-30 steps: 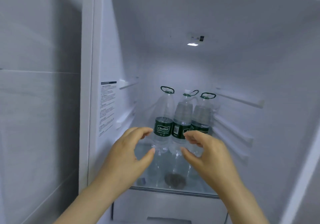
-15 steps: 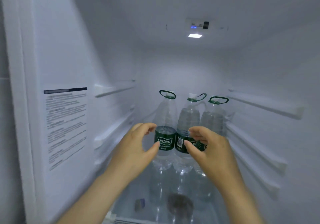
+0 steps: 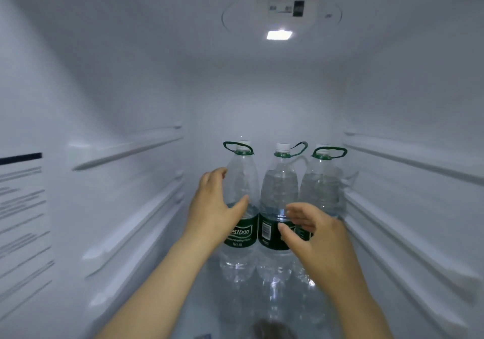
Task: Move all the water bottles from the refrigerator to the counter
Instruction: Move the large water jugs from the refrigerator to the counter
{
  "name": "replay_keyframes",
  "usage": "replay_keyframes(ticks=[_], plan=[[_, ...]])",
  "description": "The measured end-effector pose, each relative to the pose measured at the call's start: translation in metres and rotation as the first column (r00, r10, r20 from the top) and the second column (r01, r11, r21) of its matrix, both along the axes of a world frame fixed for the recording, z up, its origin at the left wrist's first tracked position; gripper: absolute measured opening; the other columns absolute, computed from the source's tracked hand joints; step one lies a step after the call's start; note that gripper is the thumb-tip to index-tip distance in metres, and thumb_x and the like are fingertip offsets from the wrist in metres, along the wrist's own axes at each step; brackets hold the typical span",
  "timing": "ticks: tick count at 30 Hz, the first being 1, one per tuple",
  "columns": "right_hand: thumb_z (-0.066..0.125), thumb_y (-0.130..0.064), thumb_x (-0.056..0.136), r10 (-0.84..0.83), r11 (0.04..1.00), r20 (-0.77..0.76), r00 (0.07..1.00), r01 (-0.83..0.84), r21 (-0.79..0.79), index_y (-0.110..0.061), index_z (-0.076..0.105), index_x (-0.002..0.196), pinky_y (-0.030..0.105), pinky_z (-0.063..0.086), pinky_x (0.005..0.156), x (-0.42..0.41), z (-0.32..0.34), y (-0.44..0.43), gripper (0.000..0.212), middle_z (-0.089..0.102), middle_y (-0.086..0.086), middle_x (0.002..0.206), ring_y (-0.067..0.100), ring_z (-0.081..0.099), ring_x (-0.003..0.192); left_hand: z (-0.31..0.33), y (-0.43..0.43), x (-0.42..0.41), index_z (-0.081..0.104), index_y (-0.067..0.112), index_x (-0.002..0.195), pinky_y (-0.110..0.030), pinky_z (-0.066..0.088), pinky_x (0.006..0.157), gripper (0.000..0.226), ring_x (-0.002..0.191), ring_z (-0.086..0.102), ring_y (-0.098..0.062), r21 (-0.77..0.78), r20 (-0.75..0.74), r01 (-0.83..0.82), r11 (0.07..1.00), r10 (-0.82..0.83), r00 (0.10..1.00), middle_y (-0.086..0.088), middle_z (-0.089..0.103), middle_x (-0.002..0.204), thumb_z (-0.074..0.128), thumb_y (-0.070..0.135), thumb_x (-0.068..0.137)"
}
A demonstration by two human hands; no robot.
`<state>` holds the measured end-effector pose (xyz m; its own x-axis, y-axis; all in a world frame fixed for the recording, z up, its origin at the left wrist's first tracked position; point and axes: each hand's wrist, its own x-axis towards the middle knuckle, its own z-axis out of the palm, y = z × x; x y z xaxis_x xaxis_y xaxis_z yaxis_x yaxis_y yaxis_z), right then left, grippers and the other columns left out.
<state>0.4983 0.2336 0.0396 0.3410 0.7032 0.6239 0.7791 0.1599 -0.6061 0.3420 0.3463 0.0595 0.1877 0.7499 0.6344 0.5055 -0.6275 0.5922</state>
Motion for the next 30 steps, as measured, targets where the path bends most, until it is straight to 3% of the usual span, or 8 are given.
replay_keyframes(ticks=[6,12,18,24,30], plan=[[0.075,-0.031,0.082,-0.047,0.999,0.018,0.999,0.047,-0.017,-0.029,0.064,0.118,0.012,0.045,0.089,0.014,-0.003,0.003,0.038,0.067,-0.018,0.108,-0.006,0.060,0.099,0.001,0.035,0.023,0.026,0.016,0.146,-0.039,0.041,0.105,0.091,0.127,0.045,-0.024,-0.088,-0.058,-0.029,0.996,0.024,0.998,-0.006,0.034,0.144,0.071,0.052,0.076],[0.075,-0.034,0.081,-0.066,0.996,0.063,0.996,0.070,-0.053,-0.032,0.064,0.117,0.001,0.038,0.082,0.025,-0.011,0.006,0.038,0.063,-0.025,0.101,-0.012,0.058,0.095,-0.003,0.060,0.037,0.024,0.013,0.146,-0.036,0.040,0.102,0.094,0.126,0.047,-0.027,-0.117,-0.066,-0.044,0.992,0.036,0.997,-0.009,0.037,0.142,0.074,0.049,0.074],[0.077,-0.029,0.079,-0.057,0.997,0.041,0.998,0.059,-0.046,-0.030,0.068,0.114,0.004,0.043,0.081,0.034,-0.017,0.015,0.036,0.066,-0.024,0.098,-0.013,0.059,0.092,-0.014,0.071,0.041,0.031,0.018,0.142,-0.026,0.039,0.087,0.090,0.116,0.052,-0.020,-0.171,0.082,0.013,0.985,0.001,0.997,-0.002,0.049,0.132,0.079,0.044,0.070],[0.075,-0.030,0.081,0.032,0.994,-0.011,0.999,-0.033,-0.102,-0.027,0.064,0.121,0.014,0.048,0.090,0.024,-0.027,0.039,0.042,0.067,-0.016,0.110,-0.006,0.060,0.100,-0.024,0.073,0.026,0.032,0.021,0.142,-0.034,0.047,0.095,0.094,0.115,0.053,-0.015,-0.181,0.227,0.045,0.982,-0.002,0.974,0.002,0.052,0.129,0.084,0.039,0.066],[0.075,-0.036,0.080,0.099,0.977,-0.032,0.995,-0.103,-0.186,-0.027,0.058,0.126,0.017,0.047,0.093,0.005,-0.049,0.069,0.049,0.064,-0.015,0.119,-0.002,0.058,0.105,-0.027,0.067,0.015,0.035,0.022,0.139,-0.031,0.047,0.093,0.089,0.113,0.055,-0.013,-0.173,0.315,0.072,0.982,-0.014,0.949,0.003,0.053,0.126,0.085,0.031,0.067]])
